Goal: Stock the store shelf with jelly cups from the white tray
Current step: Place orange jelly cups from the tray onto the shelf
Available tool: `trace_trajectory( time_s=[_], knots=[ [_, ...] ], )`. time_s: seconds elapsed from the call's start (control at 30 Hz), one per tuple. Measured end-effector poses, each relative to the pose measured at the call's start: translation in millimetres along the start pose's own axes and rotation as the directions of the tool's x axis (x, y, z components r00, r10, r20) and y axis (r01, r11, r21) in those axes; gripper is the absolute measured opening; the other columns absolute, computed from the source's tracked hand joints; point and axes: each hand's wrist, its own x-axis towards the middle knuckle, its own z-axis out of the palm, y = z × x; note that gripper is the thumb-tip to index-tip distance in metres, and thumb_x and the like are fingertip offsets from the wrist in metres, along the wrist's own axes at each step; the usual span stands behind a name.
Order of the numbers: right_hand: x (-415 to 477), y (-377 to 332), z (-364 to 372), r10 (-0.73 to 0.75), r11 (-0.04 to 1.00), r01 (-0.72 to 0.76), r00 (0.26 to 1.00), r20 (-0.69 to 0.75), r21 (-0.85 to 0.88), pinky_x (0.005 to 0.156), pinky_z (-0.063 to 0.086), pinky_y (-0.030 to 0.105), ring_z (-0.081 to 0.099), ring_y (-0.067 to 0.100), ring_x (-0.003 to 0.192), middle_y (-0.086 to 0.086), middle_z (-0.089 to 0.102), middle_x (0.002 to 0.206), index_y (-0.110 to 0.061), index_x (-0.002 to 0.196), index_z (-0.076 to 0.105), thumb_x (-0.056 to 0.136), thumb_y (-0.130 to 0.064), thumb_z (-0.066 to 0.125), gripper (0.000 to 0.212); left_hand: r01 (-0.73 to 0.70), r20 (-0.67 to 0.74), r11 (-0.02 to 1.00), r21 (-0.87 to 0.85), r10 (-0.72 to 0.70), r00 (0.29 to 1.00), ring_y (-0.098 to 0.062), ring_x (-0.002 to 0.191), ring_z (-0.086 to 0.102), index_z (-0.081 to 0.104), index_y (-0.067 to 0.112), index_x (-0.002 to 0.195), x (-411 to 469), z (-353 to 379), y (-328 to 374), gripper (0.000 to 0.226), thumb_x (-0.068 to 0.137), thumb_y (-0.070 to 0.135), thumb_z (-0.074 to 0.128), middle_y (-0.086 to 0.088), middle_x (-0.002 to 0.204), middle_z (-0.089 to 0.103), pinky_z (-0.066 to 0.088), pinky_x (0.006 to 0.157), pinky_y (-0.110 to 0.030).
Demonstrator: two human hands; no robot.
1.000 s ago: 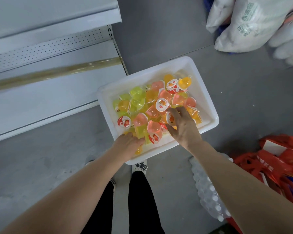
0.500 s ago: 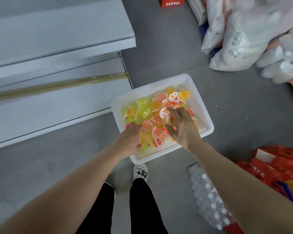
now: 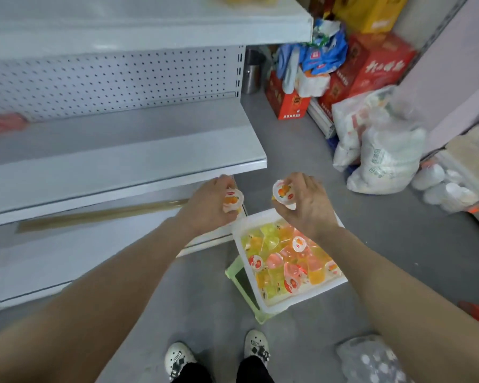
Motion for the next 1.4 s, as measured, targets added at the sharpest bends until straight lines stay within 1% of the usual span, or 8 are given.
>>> trace_trajectory(
  time_s=[0.17,0.3,0.47,0.87,1.03,1.17,1.27,1.4],
  knots=[
    [51,-51,-40,-0.095,0.995,0.094,0.981,-0.169,-0.017,0.072,0.043,0.039,0.055,0.027,0.079,0.005,0.060,0.086,-0.013,0.099,0.056,0.079,-0.038,0.074,0.037,-0.090,-0.151,0.995,0.037,0.095,0.984,-0.019,0.101,0.056,0.058,0.022,0.118,2,-89,2,0.046,0.077,0.036,0.074,0.002,0.111,0.061,0.045,0.085,-0.032],
    [86,-90,-71,-0.182,0.983,0.180,0.954,-0.237,-0.028,0.073,0.044,0.040,0.054,0.028,0.082,0.005,0.059,0.090,-0.012,0.102,0.056,0.080,-0.041,0.072,0.040,-0.141,-0.275,0.989,0.054,0.150,0.950,-0.019,0.097,0.058,0.062,0.025,0.114,1,-151,2,0.045,0.075,0.041,0.076,0.001,0.106,0.062,0.046,0.085,-0.033],
    [122,-131,-109,-0.251,0.968,0.241,0.917,-0.308,-0.071,0.074,0.042,0.039,0.054,0.029,0.081,0.007,0.060,0.090,-0.011,0.102,0.058,0.081,-0.044,0.066,0.041,-0.175,-0.412,0.984,-0.022,0.151,0.899,-0.014,0.094,0.060,0.063,0.028,0.112,-1,-213,5,0.043,0.074,0.042,0.078,0.004,0.106,0.062,0.049,0.087,-0.034],
    [232,-176,-158,-0.238,0.959,0.278,0.894,-0.381,0.052,0.074,0.044,0.042,0.053,0.026,0.086,0.003,0.061,0.093,-0.015,0.098,0.053,0.077,-0.038,0.068,0.035,-0.132,-0.517,0.991,0.019,0.122,0.847,-0.016,0.096,0.060,0.064,0.030,0.110,42,-303,-1,0.044,0.072,0.046,0.080,0.007,0.110,0.063,0.048,0.087,-0.035],
    [292,-176,-153,-0.232,0.971,0.238,0.905,-0.356,-0.029,0.081,0.038,0.039,0.048,0.029,0.100,-0.001,0.064,0.093,-0.017,0.096,0.057,0.075,-0.041,0.074,0.036,-0.060,-0.527,0.997,0.040,0.072,0.847,-0.013,0.093,0.060,0.064,0.030,0.111,77,-324,-9,0.045,0.073,0.049,0.078,0.009,0.111,0.064,0.047,0.081,-0.029],
    [341,-177,-151,-0.214,0.977,0.204,0.937,-0.277,-0.063,0.082,0.033,0.039,0.044,0.033,0.110,0.001,0.063,0.097,-0.016,0.096,0.056,0.074,-0.032,0.074,0.033,-0.030,-0.528,0.999,0.034,0.043,0.848,-0.013,0.087,0.062,0.065,0.029,0.108,106,-338,-19,0.041,0.073,0.046,0.079,0.009,0.106,0.066,0.048,0.080,-0.029],
    [379,-179,-150,-0.123,0.992,0.117,0.978,-0.167,-0.043,0.083,0.032,0.038,0.041,0.030,0.113,0.000,0.063,0.099,-0.024,0.092,0.052,0.073,-0.034,0.072,0.030,-0.005,-0.525,1.000,0.028,0.019,0.851,-0.015,0.092,0.062,0.065,0.029,0.109,125,-346,-26,0.042,0.073,0.045,0.079,0.008,0.107,0.067,0.049,0.083,-0.031],
    [430,-182,-144,-0.052,0.999,0.052,0.997,-0.063,-0.001,0.082,0.025,0.033,0.037,0.021,0.116,-0.001,0.055,0.093,-0.030,0.089,0.054,0.075,-0.038,0.066,0.019,0.038,-0.529,0.999,0.038,-0.013,0.849,-0.013,0.097,0.061,0.066,0.030,0.113,147,-355,-37,0.046,0.072,0.047,0.079,0.009,0.112,0.067,0.046,0.081,-0.025]
  ],
)
